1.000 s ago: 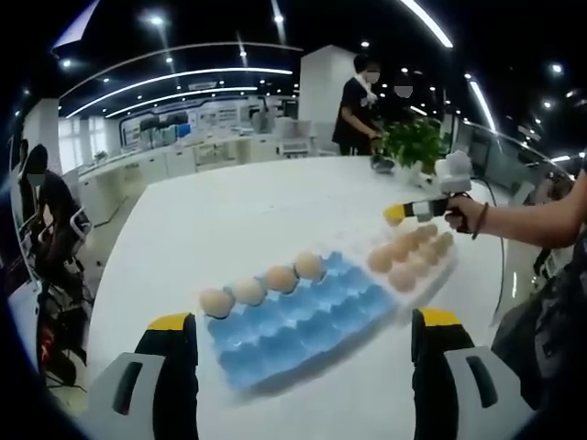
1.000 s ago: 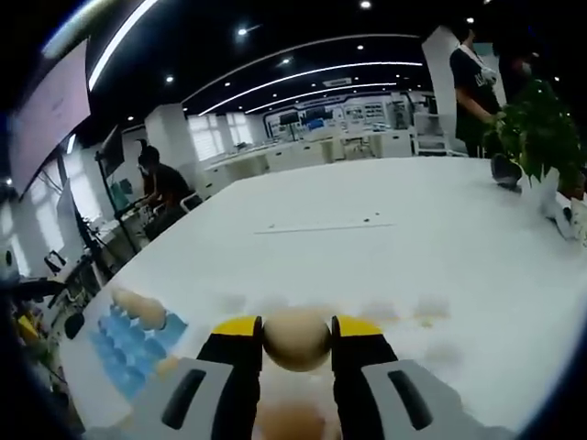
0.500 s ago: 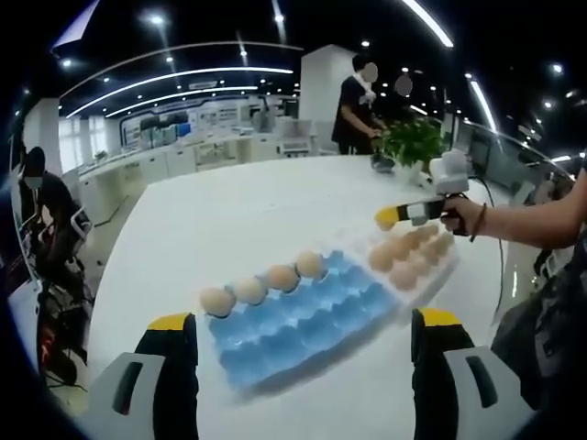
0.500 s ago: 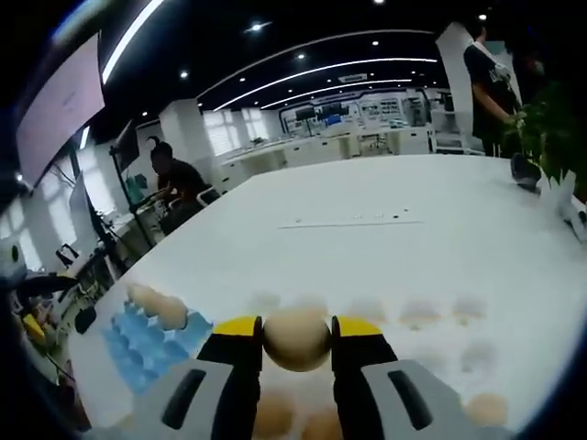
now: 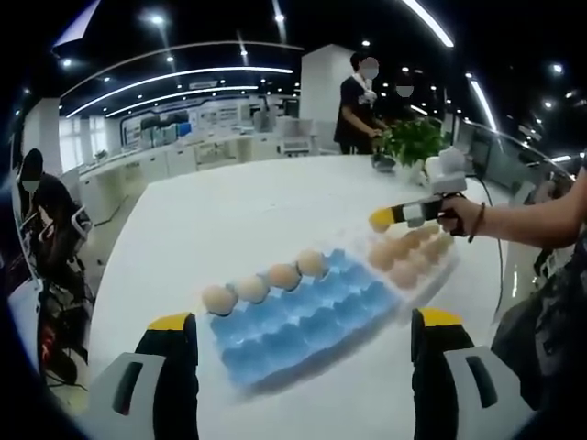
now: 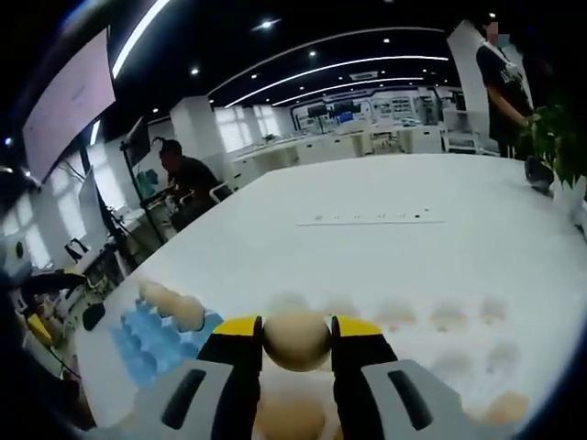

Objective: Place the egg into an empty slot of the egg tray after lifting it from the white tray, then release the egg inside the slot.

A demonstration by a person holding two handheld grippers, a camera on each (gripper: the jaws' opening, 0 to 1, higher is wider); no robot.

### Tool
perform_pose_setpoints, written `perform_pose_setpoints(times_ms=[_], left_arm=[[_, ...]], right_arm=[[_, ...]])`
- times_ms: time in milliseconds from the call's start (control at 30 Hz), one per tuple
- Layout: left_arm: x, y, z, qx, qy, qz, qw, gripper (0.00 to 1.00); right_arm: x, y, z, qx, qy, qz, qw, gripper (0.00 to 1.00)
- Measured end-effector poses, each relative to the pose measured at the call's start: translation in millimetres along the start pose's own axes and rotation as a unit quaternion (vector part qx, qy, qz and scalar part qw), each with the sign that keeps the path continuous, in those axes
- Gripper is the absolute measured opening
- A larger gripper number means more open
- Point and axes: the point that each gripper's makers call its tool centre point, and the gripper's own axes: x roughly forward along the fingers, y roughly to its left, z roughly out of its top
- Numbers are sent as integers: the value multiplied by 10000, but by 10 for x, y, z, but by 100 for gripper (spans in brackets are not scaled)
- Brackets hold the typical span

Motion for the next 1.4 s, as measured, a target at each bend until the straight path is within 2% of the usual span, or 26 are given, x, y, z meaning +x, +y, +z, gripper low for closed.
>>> perform_pose_setpoints(times_ms=[867,1400], left_arm=[[-75,21,-46,-15,7,38,10000,99],[-131,90,-80,4,51,131,9999,98]], right_arm=[[197,548,-22,-167,159,655,9976,30],[351,830,-129,-356,382,996,9937,30]])
